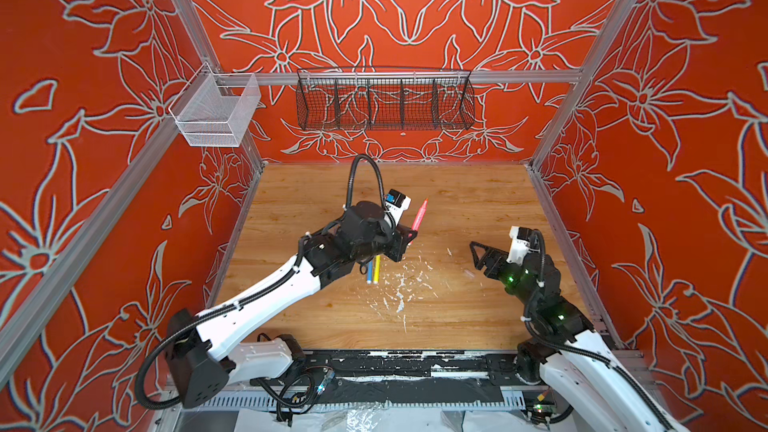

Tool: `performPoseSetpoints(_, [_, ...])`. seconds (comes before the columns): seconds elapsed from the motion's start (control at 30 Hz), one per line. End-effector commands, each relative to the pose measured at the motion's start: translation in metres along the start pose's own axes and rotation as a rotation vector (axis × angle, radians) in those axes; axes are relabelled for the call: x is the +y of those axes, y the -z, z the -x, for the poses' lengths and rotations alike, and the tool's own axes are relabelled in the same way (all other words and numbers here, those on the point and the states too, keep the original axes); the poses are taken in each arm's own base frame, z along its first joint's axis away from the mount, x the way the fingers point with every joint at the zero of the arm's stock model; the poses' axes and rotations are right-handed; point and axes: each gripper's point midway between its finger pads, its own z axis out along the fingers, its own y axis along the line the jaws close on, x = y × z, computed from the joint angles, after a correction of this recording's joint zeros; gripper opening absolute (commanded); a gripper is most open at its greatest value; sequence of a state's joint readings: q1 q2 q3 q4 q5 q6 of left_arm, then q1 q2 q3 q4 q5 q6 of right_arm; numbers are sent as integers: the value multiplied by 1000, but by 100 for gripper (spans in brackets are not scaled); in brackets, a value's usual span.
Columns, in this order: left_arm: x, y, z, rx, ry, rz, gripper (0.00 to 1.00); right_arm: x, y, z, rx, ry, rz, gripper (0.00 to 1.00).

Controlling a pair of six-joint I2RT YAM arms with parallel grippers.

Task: Insert the pens into the pen caps
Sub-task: 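Lift the pink marker upright with the left gripper while the right gripper approaches it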

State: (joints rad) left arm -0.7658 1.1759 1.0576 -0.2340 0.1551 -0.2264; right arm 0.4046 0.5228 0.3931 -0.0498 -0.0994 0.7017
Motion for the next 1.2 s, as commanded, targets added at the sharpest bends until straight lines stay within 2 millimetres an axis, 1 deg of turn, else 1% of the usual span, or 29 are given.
performPoseSetpoints(0.0, [-15, 12, 3, -72, -46, -86, 0, 94, 23, 15, 6, -66, 381, 83])
performPoseSetpoints(0.1, [-13, 22, 3, -87, -64, -67, 0, 140, 39, 19, 5, -58, 551, 84])
performPoseSetpoints(0.17, [-20, 27, 3, -86, -72, -105, 0, 162, 42, 17, 19, -44, 612, 85])
performPoseSetpoints(0.27, [-35, 33, -1, -75, -98, -189, 0, 189, 34, 8, 64, -9, 646, 84])
performPoseSetpoints(0.4, [-37, 32, -4, -57, -108, -198, 0, 212, 17, -2, 98, 34, 649, 80])
performPoseSetpoints(0.47, [-38, 32, -5, -49, -116, -202, 0, 214, 7, -1, 92, 39, 622, 77])
performPoseSetpoints(0.57, [-40, 32, -7, -45, -128, -212, 0, 215, -2, 3, 73, 37, 591, 73])
performPoseSetpoints(0.63, [-41, 31, -8, -38, -132, -214, 0, 217, -5, 6, 64, 34, 583, 67])
performPoseSetpoints(0.73, [-41, 32, -9, -34, -141, -211, 0, 216, -8, 8, 54, 33, 567, 61])
performPoseSetpoints(0.8, [-38, 32, -9, -35, -144, -191, 0, 217, -9, 10, 46, 35, 562, 58])
performPoseSetpoints(0.9, [-32, 30, -10, -28, -150, -152, 0, 216, -11, 11, 41, 32, 554, 51])
performPoseSetpoints(1.0, [-32, 28, -11, -20, -155, -152, 0, 219, -11, 10, 51, 29, 562, 38])
performPoseSetpoints(1.07, [-33, 27, -11, -17, -155, -156, 0, 221, -11, 8, 64, 30, 566, 24])
performPoseSetpoints(1.17, [-36, 28, -11, -17, -158, -165, 0, 220, -13, 6, 74, 26, 559, 9])
